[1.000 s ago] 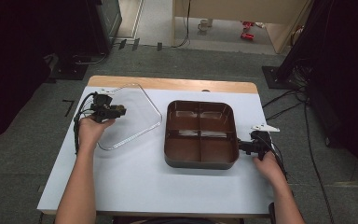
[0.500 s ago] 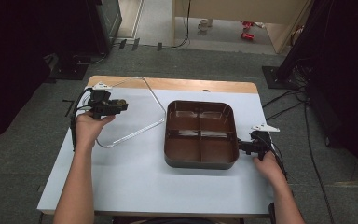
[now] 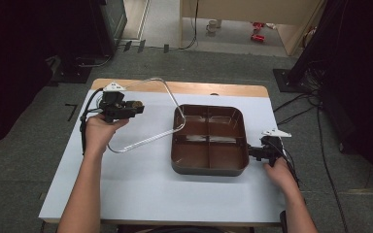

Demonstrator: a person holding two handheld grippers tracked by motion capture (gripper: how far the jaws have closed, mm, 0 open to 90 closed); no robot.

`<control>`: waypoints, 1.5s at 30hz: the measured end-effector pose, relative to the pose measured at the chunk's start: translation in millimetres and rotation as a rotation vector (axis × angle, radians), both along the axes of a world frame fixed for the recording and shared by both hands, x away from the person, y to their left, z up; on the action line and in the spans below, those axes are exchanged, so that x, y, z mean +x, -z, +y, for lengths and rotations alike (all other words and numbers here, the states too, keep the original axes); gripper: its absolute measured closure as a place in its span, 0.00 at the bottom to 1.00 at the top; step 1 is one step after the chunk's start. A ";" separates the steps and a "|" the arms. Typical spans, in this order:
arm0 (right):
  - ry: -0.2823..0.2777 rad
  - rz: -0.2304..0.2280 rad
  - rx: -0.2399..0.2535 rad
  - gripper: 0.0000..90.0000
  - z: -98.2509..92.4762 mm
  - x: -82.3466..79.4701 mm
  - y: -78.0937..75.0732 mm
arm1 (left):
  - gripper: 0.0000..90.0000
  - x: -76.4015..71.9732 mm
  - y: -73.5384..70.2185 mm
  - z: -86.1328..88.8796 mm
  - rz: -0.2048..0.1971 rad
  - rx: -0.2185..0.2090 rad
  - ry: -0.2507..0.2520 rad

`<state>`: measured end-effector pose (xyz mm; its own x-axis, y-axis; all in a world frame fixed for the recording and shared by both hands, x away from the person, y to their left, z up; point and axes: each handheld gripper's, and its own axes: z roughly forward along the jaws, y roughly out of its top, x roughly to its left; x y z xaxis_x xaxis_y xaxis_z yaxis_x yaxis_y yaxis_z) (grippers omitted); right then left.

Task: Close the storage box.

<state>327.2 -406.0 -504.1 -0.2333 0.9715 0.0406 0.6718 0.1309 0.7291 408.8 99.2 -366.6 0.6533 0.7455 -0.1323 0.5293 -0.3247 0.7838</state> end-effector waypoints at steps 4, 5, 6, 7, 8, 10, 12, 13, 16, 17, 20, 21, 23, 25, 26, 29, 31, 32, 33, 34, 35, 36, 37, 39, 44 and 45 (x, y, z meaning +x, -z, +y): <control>-0.001 0.001 0.000 0.16 -0.1 -0.1 0.0 | 0.66 -3.2 -0.5 -16.3 -0.011 0.008 0.040; 0.000 0.001 0.000 0.16 0.0 -0.1 0.0 | 0.66 -3.5 0.8 -19.7 -0.015 0.003 0.051; 0.002 0.003 0.001 0.16 0.2 -0.2 -0.1 | 0.66 -3.6 2.1 -22.5 -0.014 -0.005 0.056; 0.002 0.004 0.002 0.16 0.2 -0.3 -0.1 | 0.66 -3.8 3.9 -26.4 -0.014 -0.005 0.064; 0.002 0.004 0.002 0.16 0.2 -0.3 -0.1 | 0.66 -4.2 5.6 -30.7 -0.012 0.000 0.073; 0.000 0.002 0.000 0.16 0.0 -0.2 -0.1 | 0.66 -5.2 8.7 -39.8 -0.014 0.017 0.092; -0.001 0.000 0.000 0.16 -0.1 -0.1 0.0 | 0.66 -6.4 11.2 -48.4 -0.010 0.025 0.109; -0.001 0.000 -0.001 0.16 -0.1 -0.1 0.0 | 0.66 -6.9 12.1 -52.2 -0.008 0.028 0.120; 0.000 0.001 0.000 0.16 0.0 -0.1 0.0 | 0.66 -8.4 14.4 -62.0 -0.004 0.024 0.144; -0.001 0.001 -0.001 0.16 -0.1 -0.1 0.0 | 0.66 -8.7 14.9 -64.8 -0.001 0.021 0.150; -0.001 0.001 0.000 0.16 -0.1 -0.1 -0.1 | 0.66 -10.7 16.2 -74.2 -0.005 0.019 0.170; 0.000 0.001 0.000 0.16 0.0 -0.1 -0.1 | 0.66 -11.6 16.7 -77.3 -0.008 0.018 0.175; 0.000 0.001 0.001 0.16 0.1 -0.1 -0.1 | 0.66 -13.4 17.6 -84.0 -0.006 0.018 0.186; -0.001 0.000 0.000 0.16 -0.1 0.0 0.0 | 0.66 -14.9 18.3 -89.6 -0.004 0.015 0.195; 0.000 0.000 0.000 0.16 0.0 -0.1 0.0 | 0.66 -15.5 19.0 -93.3 0.001 0.008 0.203; -0.001 0.000 0.000 0.16 -0.1 -0.1 0.0 | 0.66 -16.8 20.6 -100.9 0.022 -0.015 0.222; -0.001 0.000 0.000 0.16 -0.1 0.0 0.0 | 0.66 -17.9 22.1 -106.9 0.018 -0.011 0.236; -0.001 0.000 -0.001 0.16 -0.1 0.0 0.0 | 0.66 -18.5 23.2 -110.1 0.015 -0.006 0.240; -0.001 0.000 -0.001 0.16 -0.1 -0.1 0.0 | 0.66 -19.2 24.2 -113.1 0.010 0.004 0.246; -0.001 0.000 0.000 0.16 -0.1 0.0 0.0 | 0.66 -19.7 25.2 -116.0 0.008 0.010 0.249; -0.001 0.000 0.000 0.16 -0.1 0.0 0.0 | 0.66 -20.0 26.2 -118.9 0.008 0.015 0.253; -0.001 0.000 -0.001 0.16 -0.1 -0.1 0.0 | 0.66 -20.2 27.1 -121.7 0.008 0.018 0.259; -0.001 0.000 -0.001 0.16 -0.1 -0.1 0.0 | 0.66 -20.5 27.5 -123.8 0.010 0.019 0.263; 0.000 0.000 0.000 0.16 0.0 -0.1 0.0 | 0.66 -21.5 28.5 -130.2 0.007 0.025 0.275; 0.001 0.002 0.001 0.16 0.1 -0.2 -0.1 | 0.66 -22.3 29.4 -144.0 0.007 0.037 0.302; 0.000 0.002 0.000 0.16 0.0 -0.2 -0.1 | 0.66 -22.4 30.0 -147.1 0.004 0.036 0.305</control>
<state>327.1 -406.0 -504.0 -0.2329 0.9716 0.0412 0.6732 0.1305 0.7278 386.5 -48.0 -396.6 0.8472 0.5192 -0.1125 0.4062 -0.4966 0.7670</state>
